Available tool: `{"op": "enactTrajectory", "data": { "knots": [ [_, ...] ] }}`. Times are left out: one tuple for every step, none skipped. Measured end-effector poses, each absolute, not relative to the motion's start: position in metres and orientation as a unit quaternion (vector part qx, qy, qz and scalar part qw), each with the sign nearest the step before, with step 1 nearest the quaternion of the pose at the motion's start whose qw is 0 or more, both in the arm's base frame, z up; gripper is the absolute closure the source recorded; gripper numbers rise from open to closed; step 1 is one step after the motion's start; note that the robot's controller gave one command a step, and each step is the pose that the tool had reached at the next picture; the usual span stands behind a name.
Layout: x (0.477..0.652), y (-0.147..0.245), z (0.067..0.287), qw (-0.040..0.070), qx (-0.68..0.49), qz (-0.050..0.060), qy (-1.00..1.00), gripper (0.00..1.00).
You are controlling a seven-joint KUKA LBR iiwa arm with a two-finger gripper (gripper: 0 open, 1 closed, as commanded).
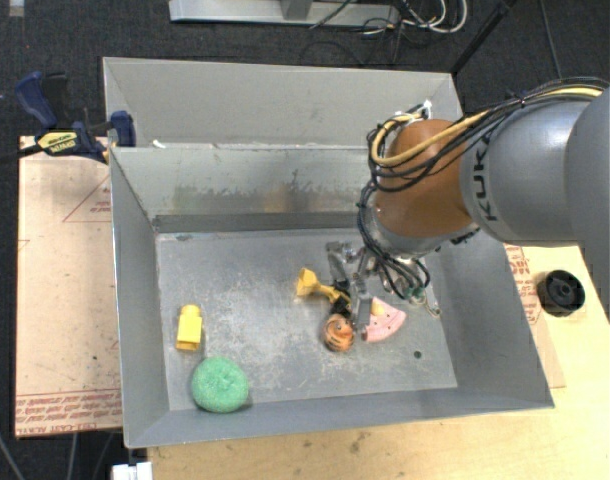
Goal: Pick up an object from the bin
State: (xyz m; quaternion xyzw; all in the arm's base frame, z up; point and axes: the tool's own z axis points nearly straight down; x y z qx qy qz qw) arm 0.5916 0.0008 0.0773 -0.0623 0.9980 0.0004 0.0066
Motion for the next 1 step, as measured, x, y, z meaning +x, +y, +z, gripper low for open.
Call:
{"op": "enactTrajectory", "data": {
  "knots": [
    [0.5916,0.0007,0.0773,0.007,-0.062,0.000,0.998,1.00]
  ]
}}
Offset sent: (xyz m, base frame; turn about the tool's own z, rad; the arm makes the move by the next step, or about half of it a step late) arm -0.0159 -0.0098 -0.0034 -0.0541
